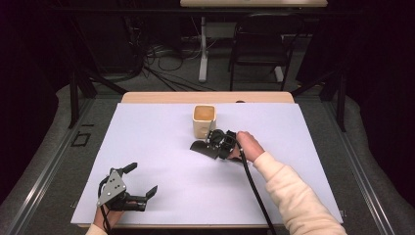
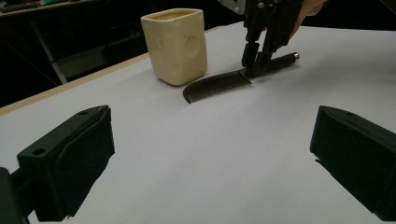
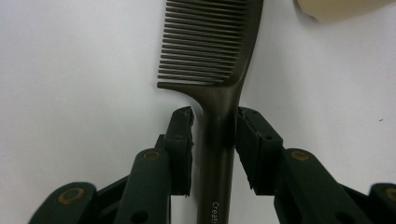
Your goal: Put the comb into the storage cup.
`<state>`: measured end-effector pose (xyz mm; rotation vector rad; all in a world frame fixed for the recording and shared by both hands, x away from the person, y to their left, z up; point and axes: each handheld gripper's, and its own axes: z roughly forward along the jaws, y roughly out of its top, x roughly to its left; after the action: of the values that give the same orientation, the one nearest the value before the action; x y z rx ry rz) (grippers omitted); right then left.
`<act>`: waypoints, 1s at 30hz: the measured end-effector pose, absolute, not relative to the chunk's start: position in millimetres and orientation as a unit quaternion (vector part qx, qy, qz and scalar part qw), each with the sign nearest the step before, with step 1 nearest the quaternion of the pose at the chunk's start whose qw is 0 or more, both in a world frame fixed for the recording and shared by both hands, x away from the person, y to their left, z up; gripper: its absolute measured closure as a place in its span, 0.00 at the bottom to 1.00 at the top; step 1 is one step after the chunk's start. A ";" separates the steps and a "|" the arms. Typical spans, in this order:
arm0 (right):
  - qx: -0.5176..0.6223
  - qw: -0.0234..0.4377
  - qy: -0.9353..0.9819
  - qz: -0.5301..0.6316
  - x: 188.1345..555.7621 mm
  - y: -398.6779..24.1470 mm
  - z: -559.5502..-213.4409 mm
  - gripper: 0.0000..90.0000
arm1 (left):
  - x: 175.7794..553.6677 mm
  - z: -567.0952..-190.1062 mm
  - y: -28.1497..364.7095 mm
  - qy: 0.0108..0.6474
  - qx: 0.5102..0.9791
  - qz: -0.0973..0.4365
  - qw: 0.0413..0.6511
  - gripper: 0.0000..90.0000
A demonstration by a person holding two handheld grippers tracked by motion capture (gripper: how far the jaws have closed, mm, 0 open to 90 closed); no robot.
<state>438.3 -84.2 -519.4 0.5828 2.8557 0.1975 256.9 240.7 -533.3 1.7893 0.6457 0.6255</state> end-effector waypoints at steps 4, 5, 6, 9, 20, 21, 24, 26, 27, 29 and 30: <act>0.200 0.108 0.972 0.054 441.2 -84.1 -522.5 0.75 | 257.0 -533.3 240.8 0.271 0.753 0.263 0.539 0.00; 0.198 0.107 0.973 0.053 442.6 -84.3 -523.3 0.75 | 257.0 -533.4 240.7 0.272 0.752 0.262 0.539 0.00; 0.202 0.106 0.972 0.051 442.8 -84.2 -524.4 0.75 | 257.1 -533.4 240.9 0.272 0.753 0.263 0.539 0.00; 0.206 0.101 0.972 0.050 444.4 -84.7 -526.5 0.76 | 257.4 -533.4 241.1 0.272 0.753 0.263 0.538 0.00; 0.209 0.102 0.971 0.060 446.2 -87.0 -527.7 0.80 | 257.2 -533.4 241.0 0.271 0.754 0.262 0.538 0.00; 0.212 0.104 0.970 0.057 445.7 -87.1 -526.8 0.80 | 257.3 -533.4 241.2 0.271 0.753 0.262 0.539 0.00; 0.211 0.107 0.970 0.063 445.5 -89.0 -524.4 0.80 | 257.4 -533.4 241.4 0.271 0.753 0.262 0.538 0.00; 0.214 0.108 0.968 0.072 443.9 -90.3 -522.7 0.80 | 257.5 -533.4 241.2 0.271 0.754 0.263 0.538 0.00; 0.211 0.109 0.969 0.075 443.3 -90.8 -521.8 0.80 | 257.4 -533.5 241.1 0.271 0.754 0.262 0.538 0.00; 0.205 0.112 0.970 0.073 441.9 -91.6 -519.7 0.80 | 257.1 -533.4 240.9 0.271 0.753 0.262 0.538 0.00; 0.208 0.111 0.969 0.076 440.4 -91.9 -519.4 0.80 | 257.0 -533.3 240.8 0.271 0.753 0.262 0.539 0.00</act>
<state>440.4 -91.9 -519.4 0.6117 2.8450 0.2220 257.0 240.8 -533.3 1.7904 0.6450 0.6238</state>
